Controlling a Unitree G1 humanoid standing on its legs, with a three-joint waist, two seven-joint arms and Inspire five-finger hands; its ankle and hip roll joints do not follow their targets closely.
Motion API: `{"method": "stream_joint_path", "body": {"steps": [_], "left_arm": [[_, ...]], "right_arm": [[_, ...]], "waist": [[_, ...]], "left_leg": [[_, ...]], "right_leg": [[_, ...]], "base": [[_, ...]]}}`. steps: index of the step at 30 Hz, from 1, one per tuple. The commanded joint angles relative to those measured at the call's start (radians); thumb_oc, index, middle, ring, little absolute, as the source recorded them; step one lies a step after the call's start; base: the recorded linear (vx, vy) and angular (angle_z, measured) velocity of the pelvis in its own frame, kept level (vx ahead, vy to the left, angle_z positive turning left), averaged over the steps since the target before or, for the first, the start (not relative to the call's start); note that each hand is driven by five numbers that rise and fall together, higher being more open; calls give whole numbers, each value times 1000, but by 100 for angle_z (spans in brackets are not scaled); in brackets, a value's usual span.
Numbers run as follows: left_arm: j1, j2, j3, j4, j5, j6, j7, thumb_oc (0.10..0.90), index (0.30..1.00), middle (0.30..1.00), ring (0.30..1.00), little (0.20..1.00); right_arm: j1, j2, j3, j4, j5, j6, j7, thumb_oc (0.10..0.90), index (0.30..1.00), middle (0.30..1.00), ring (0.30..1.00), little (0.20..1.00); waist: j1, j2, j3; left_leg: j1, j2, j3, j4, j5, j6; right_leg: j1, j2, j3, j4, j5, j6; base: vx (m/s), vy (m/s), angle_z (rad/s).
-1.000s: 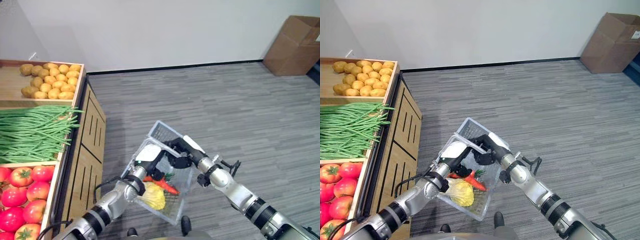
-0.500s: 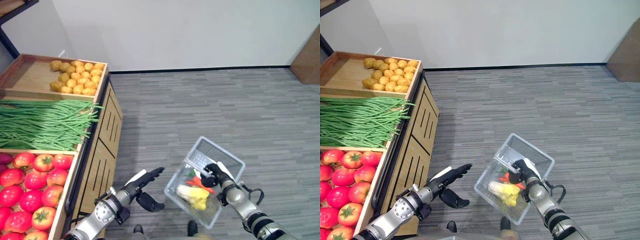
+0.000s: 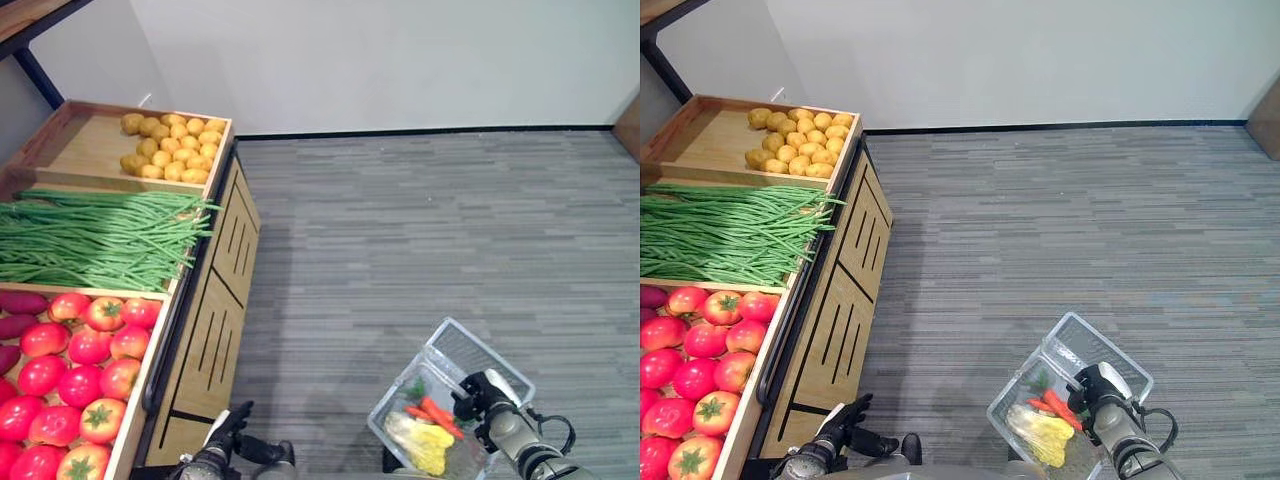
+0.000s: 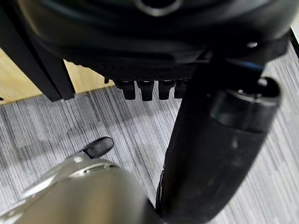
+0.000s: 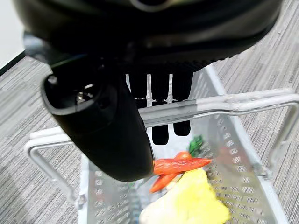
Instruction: Get the vegetables into the basket
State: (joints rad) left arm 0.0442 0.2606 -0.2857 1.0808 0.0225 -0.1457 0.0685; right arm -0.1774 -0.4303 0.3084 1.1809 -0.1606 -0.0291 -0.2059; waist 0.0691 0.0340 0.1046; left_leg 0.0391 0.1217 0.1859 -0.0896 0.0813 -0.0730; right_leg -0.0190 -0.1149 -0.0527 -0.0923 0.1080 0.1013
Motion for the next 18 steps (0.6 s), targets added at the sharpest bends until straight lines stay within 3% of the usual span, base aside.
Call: {"method": "stream_joint_path", "body": {"steps": [1,14,15,16,17,18], "left_arm": [[-55,22,-6,80,88,-2,69,900,1000,1000,1000,1000],[-42,-25,52,223,133,49,98,900,1000,1000,1000,1000],[-41,-28,56,220,123,50,95,900,1000,1000,1000,1000],[-40,-28,56,220,122,50,95,900,1000,1000,1000,1000],[-39,-31,67,219,107,50,98,900,1000,1000,1000,1000],[-40,-32,66,222,105,51,98,900,1000,1000,1000,1000]], "right_arm": [[-138,-52,-35,20,-11,-59,-69,400,300,300,300,300],[-124,-47,-55,111,-8,-47,-74,400,300,300,300,300],[-122,-48,-57,116,-7,-46,-72,535,489,489,489,489],[-122,-49,-57,116,-7,-46,-72,612,596,596,596,596],[-118,-49,-61,119,-6,-43,-72,900,1000,1000,1000,1000],[-118,-49,-65,123,-1,-42,-72,900,1000,1000,1000,1000]], "waist": [[12,-48,27],[8,-33,51],[8,-32,51],[8,-32,51],[8,-31,53],[7,-30,53]], "left_leg": [[-49,-17,-31,2,8,-2],[-69,-6,-21,2,17,-8],[-70,-6,-22,2,17,-9],[-70,-6,-22,2,17,-9],[-70,-6,-22,2,19,-9],[-70,-6,-23,2,18,-9]], "right_leg": [[-3,-35,-55,5,33,44],[-36,-26,-43,5,36,38],[-36,-26,-42,5,36,38],[-36,-26,-42,5,36,38],[-37,-26,-45,5,37,37],[-37,-25,-45,5,37,37]], "base": [[-26,-13,-3],[-7,-8,-2],[0,0,0],[0,0,0],[0,0,0],[0,0,0]]}}
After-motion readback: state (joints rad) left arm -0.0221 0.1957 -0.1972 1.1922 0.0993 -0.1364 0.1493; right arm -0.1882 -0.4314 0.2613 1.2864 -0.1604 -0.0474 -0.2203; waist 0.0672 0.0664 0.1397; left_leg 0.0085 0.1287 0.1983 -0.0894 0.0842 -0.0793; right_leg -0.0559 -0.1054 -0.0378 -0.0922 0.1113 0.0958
